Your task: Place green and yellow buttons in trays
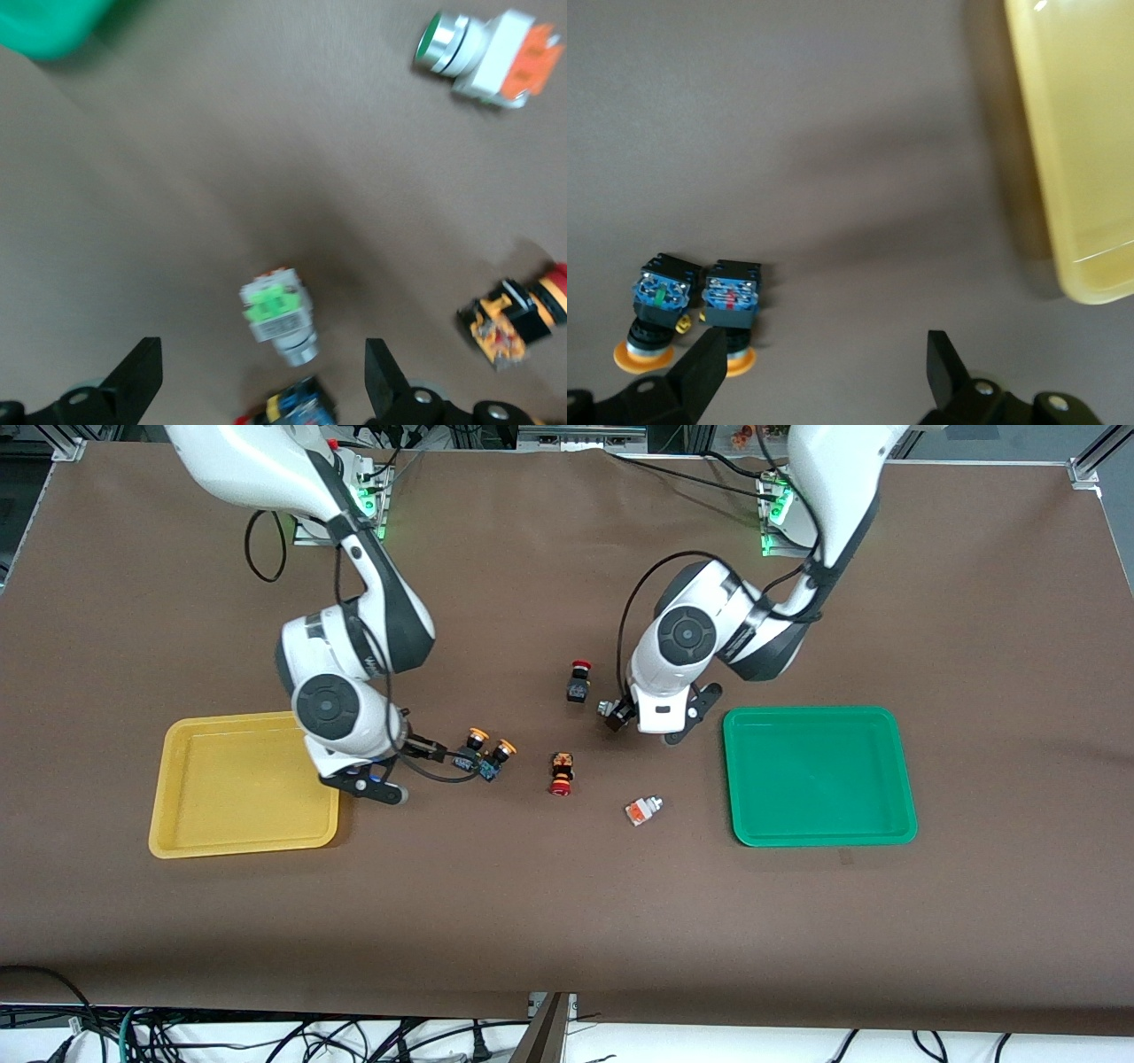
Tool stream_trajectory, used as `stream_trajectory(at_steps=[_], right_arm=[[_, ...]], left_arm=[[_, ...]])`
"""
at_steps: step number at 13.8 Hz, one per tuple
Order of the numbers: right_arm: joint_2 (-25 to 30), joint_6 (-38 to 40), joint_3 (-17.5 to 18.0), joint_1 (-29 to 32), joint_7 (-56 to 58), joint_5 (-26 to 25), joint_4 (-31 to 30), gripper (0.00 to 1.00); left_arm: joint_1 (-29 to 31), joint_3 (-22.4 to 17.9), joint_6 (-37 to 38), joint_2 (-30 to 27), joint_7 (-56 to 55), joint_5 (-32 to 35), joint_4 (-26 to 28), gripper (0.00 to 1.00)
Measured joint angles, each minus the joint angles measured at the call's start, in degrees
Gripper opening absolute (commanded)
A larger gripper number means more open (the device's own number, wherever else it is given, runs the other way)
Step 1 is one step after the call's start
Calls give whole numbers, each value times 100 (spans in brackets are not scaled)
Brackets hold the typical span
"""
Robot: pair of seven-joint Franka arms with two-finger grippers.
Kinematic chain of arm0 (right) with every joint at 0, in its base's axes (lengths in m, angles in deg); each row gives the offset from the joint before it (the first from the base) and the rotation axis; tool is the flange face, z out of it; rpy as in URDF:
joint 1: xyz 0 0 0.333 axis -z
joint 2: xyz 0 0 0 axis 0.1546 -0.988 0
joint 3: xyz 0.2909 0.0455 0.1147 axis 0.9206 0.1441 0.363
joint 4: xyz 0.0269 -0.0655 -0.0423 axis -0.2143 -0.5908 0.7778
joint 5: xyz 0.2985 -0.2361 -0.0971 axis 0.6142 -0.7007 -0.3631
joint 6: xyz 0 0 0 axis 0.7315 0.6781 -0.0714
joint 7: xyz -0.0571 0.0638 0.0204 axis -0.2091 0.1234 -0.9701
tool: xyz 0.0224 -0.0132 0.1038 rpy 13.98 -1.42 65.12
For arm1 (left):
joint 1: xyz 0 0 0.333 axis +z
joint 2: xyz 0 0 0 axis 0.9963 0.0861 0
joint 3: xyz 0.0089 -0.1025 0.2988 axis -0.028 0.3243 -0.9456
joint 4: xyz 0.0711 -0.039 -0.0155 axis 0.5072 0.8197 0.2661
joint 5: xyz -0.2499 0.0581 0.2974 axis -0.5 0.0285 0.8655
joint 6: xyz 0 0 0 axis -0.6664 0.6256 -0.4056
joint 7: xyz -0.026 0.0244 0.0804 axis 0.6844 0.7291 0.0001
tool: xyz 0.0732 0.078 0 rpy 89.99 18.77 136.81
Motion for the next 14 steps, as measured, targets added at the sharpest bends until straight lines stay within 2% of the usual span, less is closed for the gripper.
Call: stream_trajectory(at_steps=[2,5,6,7,10,14], right_arm=[[-116,-633,0,-161,-450,0,-267,100],[-359,-1223,0,-335,-910,0,-395,100],[-448,-1361,0,-377,-1003,0,-396,100],[-522,-1447,0,-405,-1061,0,-396,100],[-632,-1573,-1,-440,-1096,0,-395,100],[-670,-1666,-1,-462,-1096,0,-396,100]], left_arm=[[-57,-5,-395,388,-211,0,-6,100],[-79,-8,-506,660,-306,249,-14,100],[-79,-10,-506,686,-324,295,-13,87],[-80,-10,-507,698,-334,319,-13,69],[-182,-7,-509,762,-344,437,-12,2],[-292,-6,-567,775,-358,666,-74,0]])
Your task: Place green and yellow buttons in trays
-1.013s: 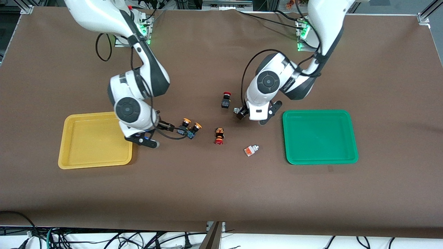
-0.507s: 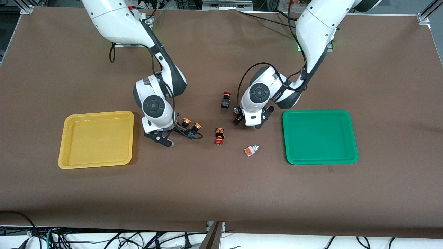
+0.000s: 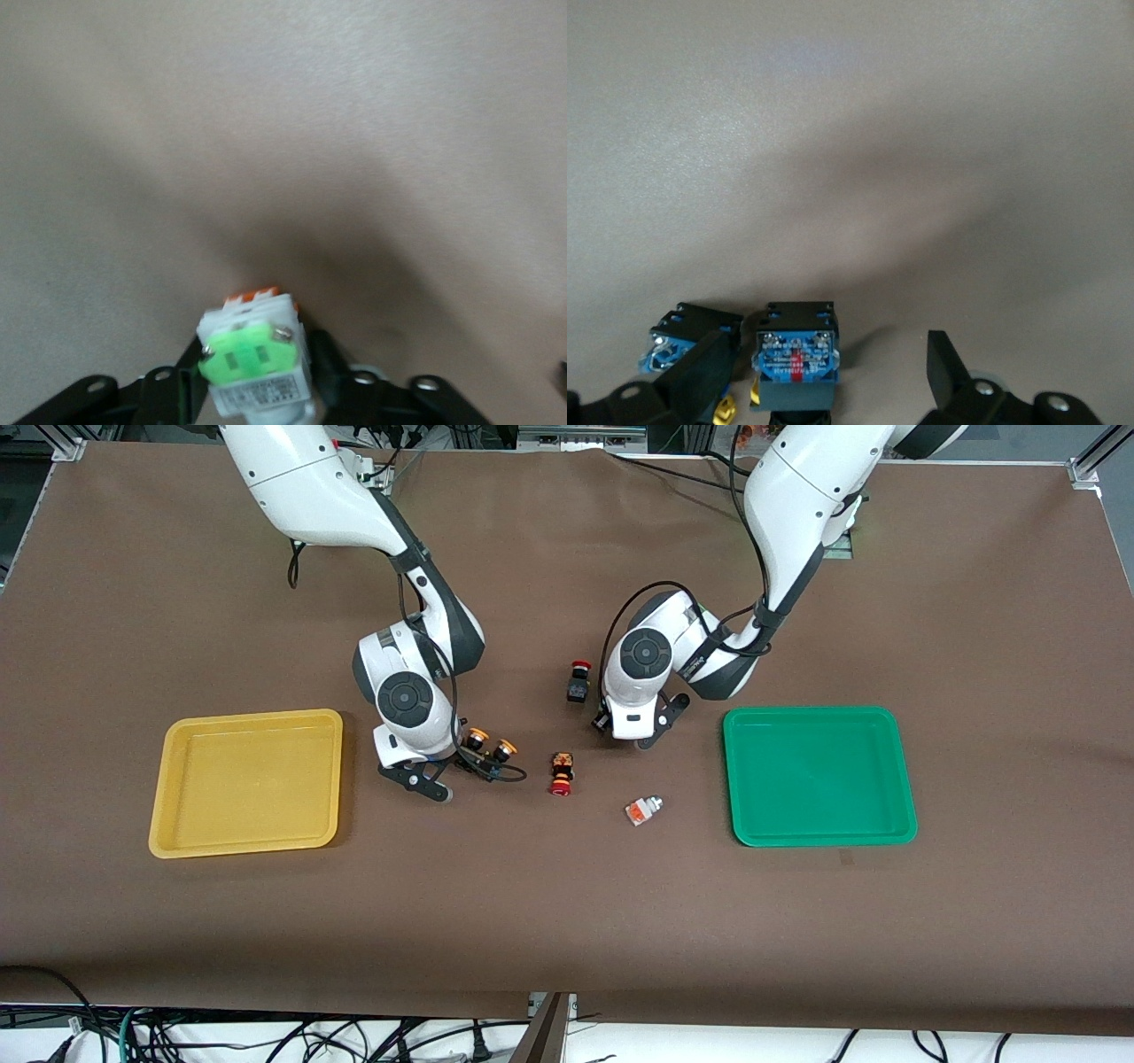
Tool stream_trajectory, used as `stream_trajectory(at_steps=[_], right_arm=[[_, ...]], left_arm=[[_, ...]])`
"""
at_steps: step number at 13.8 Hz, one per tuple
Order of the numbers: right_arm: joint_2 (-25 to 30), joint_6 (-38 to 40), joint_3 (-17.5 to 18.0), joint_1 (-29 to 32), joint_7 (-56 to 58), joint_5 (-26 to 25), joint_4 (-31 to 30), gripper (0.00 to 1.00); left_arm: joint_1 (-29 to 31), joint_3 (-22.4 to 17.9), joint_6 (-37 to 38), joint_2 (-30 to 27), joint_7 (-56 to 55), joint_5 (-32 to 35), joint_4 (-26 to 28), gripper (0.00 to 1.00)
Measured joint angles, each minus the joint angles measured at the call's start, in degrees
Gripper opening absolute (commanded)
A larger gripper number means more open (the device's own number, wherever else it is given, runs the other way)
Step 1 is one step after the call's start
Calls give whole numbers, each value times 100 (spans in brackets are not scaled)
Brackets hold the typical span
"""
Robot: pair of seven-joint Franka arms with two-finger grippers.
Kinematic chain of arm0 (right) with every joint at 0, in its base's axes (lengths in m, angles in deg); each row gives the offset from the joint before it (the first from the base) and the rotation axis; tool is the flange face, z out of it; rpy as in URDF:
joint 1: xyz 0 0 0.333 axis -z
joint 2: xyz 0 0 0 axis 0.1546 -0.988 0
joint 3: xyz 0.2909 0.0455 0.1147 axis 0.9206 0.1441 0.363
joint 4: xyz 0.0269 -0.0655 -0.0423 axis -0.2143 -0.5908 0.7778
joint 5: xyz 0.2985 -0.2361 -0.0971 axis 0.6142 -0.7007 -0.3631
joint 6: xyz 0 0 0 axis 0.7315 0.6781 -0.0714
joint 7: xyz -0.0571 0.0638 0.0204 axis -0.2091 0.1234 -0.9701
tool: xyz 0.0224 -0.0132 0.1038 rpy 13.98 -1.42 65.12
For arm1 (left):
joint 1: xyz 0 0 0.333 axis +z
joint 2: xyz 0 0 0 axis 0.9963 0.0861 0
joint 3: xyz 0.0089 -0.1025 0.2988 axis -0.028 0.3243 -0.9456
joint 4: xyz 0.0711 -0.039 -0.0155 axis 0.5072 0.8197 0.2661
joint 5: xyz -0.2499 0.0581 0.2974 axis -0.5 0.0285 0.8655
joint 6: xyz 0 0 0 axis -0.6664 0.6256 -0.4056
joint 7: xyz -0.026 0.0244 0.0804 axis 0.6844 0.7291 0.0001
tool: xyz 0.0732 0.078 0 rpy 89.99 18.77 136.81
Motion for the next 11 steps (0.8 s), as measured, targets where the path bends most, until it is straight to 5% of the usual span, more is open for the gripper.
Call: stream_trajectory(at_steps=[5,11], right_arm=[[-20,2,-6,-8,1,0,17,100],[-10,-88,-8,-14,-210,13,112,100]], left_arm=[[89,-73,91,-94,388,19,-106,0],[1628,-132,1407,-650,3311,29,-166,0]])
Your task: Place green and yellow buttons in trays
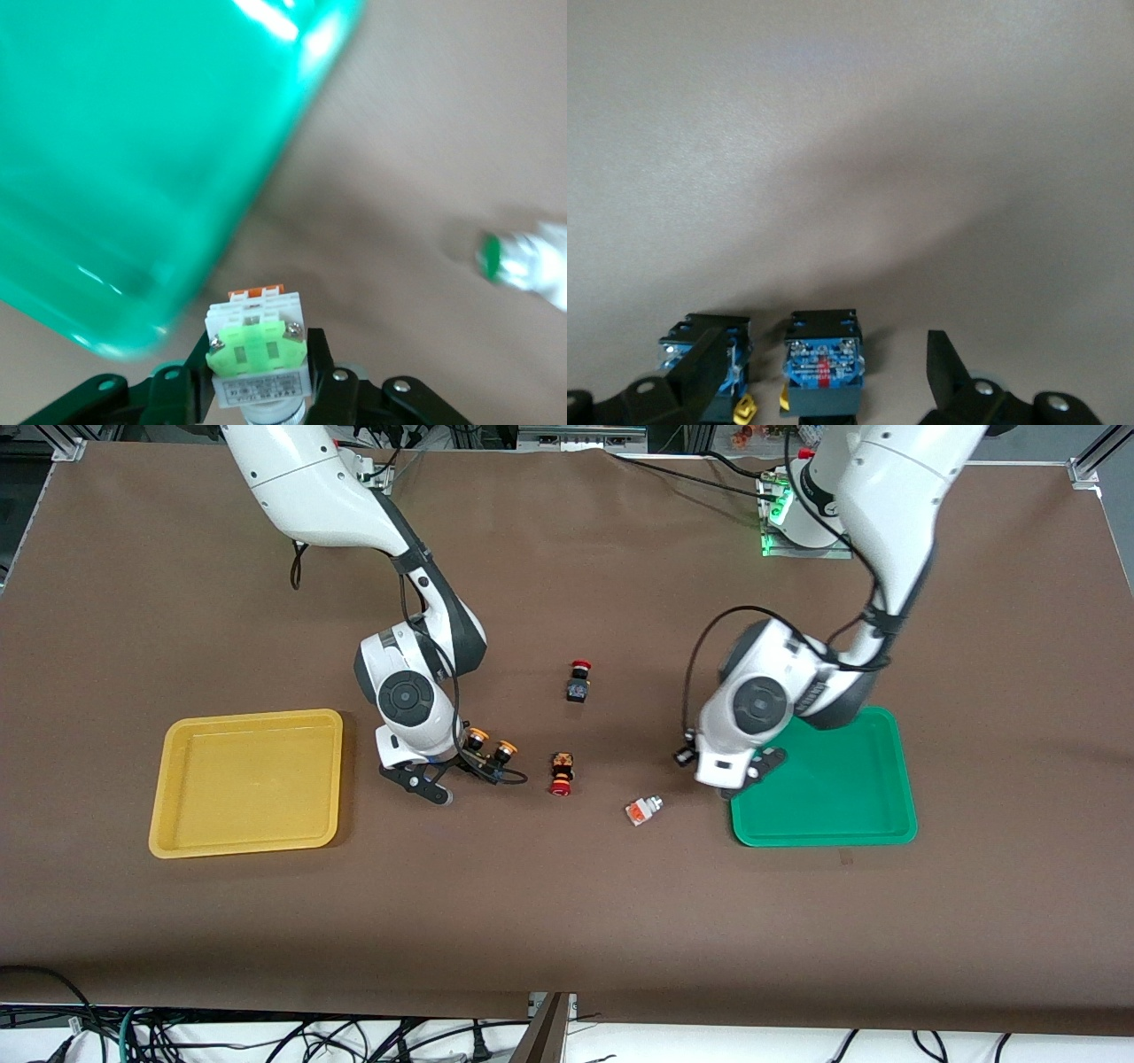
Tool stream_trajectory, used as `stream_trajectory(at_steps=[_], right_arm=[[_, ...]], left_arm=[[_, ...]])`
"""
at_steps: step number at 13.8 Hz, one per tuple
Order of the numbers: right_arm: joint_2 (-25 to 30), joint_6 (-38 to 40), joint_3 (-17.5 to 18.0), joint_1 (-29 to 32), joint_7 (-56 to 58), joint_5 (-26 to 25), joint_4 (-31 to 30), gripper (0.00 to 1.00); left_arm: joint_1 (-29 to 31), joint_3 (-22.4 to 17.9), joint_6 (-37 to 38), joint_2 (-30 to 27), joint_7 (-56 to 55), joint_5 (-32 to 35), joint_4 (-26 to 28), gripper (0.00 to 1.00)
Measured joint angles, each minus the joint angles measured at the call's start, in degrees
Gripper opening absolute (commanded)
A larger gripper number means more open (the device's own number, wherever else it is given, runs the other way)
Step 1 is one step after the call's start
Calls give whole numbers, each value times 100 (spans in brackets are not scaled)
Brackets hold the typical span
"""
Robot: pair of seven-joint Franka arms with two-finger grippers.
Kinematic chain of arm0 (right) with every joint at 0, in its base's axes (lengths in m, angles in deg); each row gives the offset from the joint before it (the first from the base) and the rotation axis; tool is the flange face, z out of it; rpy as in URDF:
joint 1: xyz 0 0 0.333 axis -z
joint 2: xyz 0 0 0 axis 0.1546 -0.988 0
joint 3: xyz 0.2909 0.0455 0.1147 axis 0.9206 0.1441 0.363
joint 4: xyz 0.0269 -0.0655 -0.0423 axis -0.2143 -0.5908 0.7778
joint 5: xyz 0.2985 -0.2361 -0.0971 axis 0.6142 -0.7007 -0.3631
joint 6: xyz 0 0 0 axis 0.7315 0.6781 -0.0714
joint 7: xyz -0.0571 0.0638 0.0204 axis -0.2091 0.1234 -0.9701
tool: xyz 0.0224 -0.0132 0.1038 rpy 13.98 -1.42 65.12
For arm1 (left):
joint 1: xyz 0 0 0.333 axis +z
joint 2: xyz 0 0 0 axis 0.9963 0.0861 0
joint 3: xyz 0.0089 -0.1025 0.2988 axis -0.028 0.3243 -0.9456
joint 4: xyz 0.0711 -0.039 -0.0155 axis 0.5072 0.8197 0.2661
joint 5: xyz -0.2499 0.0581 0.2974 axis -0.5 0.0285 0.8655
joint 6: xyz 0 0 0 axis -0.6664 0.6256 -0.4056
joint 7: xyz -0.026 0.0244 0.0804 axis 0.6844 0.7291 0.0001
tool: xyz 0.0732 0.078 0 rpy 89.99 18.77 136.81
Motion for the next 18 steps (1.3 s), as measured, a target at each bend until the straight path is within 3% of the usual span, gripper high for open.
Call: stream_trajectory(at_steps=[1,2,3,6,10,13,15,18], right_arm=[[3,18,-6,0,42,0,30,100],[9,93,-19,0,142,0,57,100],[29,236,-40,0,288,0,77,100],[121,554,-89,1,452,0,75,100],[109,579,-88,-29,453,0,31,100],[104,573,-88,-40,453,0,30,100],[78,536,-88,-41,453,0,30,100],[20,434,-88,-44,453,0,29,100]], left_arm=[[259,-10,77,-17,577,2,3,9],[539,-21,94,-2,1166,2,14,74],[826,-24,94,43,1705,2,23,100],[1108,38,109,224,2313,2,-126,100],[139,138,546,318,1199,-4,-1053,100],[-413,123,255,789,947,-4,-1757,100],[-611,95,-172,1263,1492,90,-2068,100],[-704,79,-587,1751,3227,447,-2238,100]])
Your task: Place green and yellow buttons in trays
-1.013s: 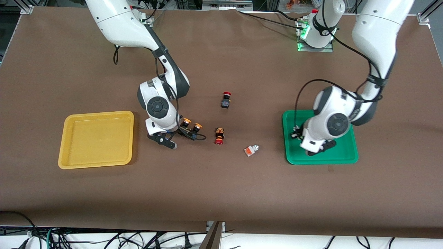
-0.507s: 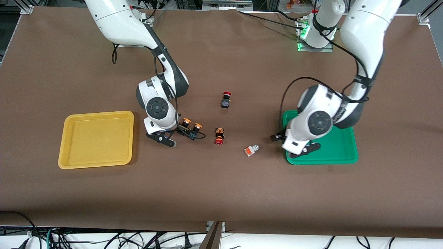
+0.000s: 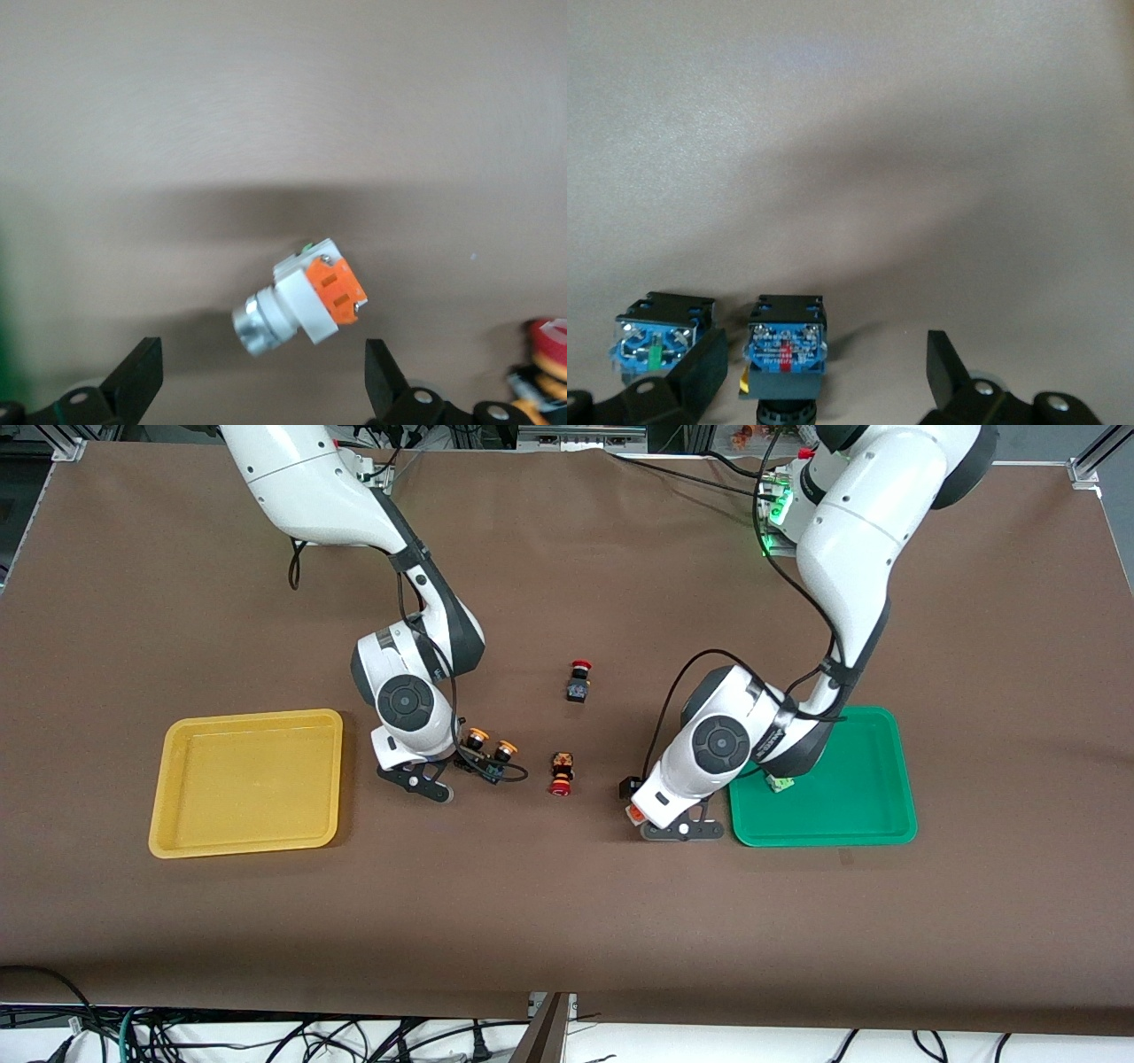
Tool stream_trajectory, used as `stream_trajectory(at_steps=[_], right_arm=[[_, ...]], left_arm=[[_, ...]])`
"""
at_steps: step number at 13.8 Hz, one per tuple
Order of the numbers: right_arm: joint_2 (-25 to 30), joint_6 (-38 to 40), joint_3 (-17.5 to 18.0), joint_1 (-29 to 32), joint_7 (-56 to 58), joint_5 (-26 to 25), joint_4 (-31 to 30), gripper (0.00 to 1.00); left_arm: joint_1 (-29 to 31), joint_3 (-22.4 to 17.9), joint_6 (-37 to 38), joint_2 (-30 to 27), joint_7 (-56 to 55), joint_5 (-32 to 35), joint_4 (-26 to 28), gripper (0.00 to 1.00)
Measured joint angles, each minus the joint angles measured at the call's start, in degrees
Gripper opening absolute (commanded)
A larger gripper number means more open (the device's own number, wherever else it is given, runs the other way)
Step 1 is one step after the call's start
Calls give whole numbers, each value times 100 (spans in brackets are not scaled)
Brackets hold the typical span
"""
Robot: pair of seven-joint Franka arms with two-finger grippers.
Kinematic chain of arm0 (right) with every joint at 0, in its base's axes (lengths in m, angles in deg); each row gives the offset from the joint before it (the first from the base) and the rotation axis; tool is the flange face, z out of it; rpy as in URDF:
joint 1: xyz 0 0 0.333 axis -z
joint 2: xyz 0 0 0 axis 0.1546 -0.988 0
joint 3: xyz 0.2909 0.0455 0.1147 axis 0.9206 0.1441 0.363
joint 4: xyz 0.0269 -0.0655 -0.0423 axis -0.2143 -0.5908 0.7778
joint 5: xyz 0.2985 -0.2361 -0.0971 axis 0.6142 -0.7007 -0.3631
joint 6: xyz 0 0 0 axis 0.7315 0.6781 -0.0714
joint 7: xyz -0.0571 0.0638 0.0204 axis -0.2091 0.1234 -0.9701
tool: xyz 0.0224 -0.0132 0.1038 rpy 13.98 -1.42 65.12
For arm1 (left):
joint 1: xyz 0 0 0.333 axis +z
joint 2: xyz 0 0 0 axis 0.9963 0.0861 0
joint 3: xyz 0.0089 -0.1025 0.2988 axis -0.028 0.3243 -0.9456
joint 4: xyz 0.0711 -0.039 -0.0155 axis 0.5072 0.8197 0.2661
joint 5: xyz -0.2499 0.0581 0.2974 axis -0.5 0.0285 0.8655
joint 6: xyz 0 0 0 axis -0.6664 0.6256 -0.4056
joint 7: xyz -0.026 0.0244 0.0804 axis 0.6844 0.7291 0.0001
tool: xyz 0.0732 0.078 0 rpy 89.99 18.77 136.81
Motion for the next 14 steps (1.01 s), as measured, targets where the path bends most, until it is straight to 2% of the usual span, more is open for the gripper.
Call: stream_trajectory(at_steps=[2,3,4,5,6,12,14], right_arm=[[-28,-49,1,-10,0,0,0,100],[-43,-88,1,-17,0,0,0,83],[-59,-147,1,-24,0,0,-1,43],[-83,-216,1,-31,0,0,-2,10],[-108,-271,1,-37,0,0,-2,0],[-123,-307,-38,-45,182,-1,3,0],[-50,-148,-317,-22,810,-2,35,0]], left_arm=[[-76,1,-127,88,830,29,-39,100],[-153,2,-127,91,1077,35,-40,100],[-225,-1,-127,92,1221,55,-40,100],[-292,0,-131,95,1364,96,-40,100],[-332,-4,-181,105,1541,169,-40,100],[-246,-155,-716,359,2572,448,-42,100],[-231,-180,-743,398,2698,532,-51,98]])
